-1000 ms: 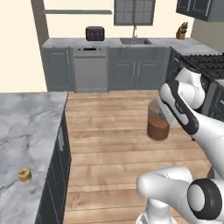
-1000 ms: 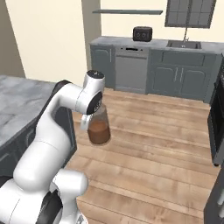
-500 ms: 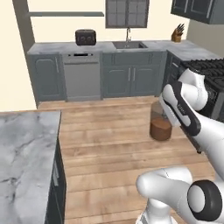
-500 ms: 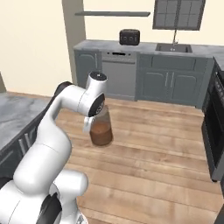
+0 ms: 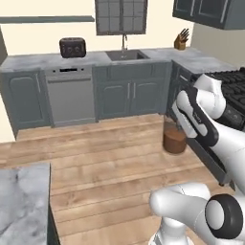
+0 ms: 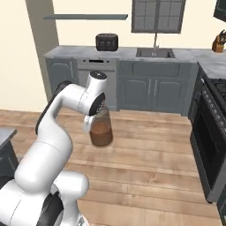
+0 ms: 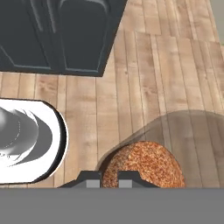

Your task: Pick the jar and candle from the dining table and place them in the open cabinet. Close the cabinet after placing the objects.

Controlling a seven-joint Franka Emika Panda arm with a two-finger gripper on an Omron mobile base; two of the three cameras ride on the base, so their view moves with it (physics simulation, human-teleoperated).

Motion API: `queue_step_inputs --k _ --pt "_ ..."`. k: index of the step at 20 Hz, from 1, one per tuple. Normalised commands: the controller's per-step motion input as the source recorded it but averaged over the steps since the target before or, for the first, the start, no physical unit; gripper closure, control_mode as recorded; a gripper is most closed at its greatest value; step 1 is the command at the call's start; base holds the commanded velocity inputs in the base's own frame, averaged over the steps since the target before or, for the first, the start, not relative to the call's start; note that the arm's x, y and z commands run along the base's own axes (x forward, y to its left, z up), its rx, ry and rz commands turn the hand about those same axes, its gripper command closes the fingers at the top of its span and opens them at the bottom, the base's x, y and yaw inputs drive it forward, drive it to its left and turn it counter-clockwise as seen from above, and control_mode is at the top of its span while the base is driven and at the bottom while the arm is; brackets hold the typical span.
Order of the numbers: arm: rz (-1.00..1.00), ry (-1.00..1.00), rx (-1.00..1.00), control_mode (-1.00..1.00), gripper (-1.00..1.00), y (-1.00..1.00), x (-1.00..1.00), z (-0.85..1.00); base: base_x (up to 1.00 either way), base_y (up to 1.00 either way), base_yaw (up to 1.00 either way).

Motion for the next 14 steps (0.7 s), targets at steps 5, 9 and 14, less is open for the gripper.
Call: queue_step_inputs --k 5,9,14 --pt "0.00 0.00 0.00 1.00 1.00 0.00 0.00 0.00 0.75 0.29 -0.48" --pt "0.00 0.00 0.00 1.00 1.00 0.00 0.00 0.00 0.41 0.28 -0.60" --pt "0.00 0.00 0.00 1.00 1.00 0.00 0.00 0.00 0.34 0.29 -0.61"
